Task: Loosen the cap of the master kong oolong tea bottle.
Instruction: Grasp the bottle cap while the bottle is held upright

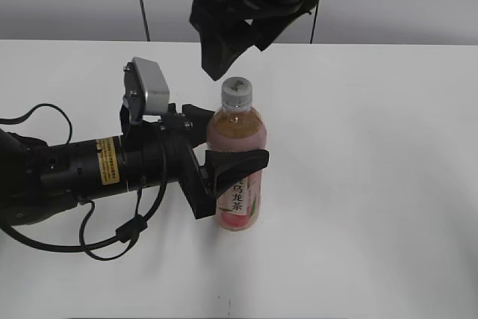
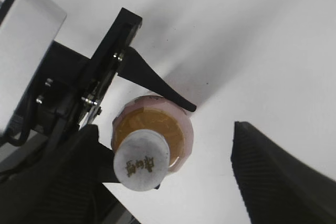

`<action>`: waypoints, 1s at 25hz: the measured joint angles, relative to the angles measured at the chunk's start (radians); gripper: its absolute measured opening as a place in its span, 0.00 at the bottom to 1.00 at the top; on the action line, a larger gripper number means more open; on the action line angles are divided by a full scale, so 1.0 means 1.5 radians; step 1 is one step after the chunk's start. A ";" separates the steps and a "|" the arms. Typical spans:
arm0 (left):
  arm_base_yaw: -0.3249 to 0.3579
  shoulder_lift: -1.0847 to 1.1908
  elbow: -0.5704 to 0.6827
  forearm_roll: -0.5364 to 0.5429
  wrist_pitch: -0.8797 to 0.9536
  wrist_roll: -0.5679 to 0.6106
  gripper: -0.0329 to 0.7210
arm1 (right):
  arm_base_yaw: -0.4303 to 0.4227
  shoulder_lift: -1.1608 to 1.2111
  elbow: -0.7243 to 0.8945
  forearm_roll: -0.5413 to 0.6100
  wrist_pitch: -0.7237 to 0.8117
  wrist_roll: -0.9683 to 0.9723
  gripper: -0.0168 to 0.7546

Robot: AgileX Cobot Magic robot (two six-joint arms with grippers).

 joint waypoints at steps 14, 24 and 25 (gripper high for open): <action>0.000 0.000 0.000 0.000 0.000 -0.001 0.65 | 0.000 -0.002 0.000 0.046 0.008 0.170 0.77; 0.000 0.000 0.000 0.001 0.000 -0.001 0.65 | 0.000 -0.025 0.068 0.052 0.010 0.184 0.74; 0.000 0.000 0.000 0.001 0.000 -0.001 0.65 | 0.000 -0.025 0.068 0.055 0.010 0.185 0.72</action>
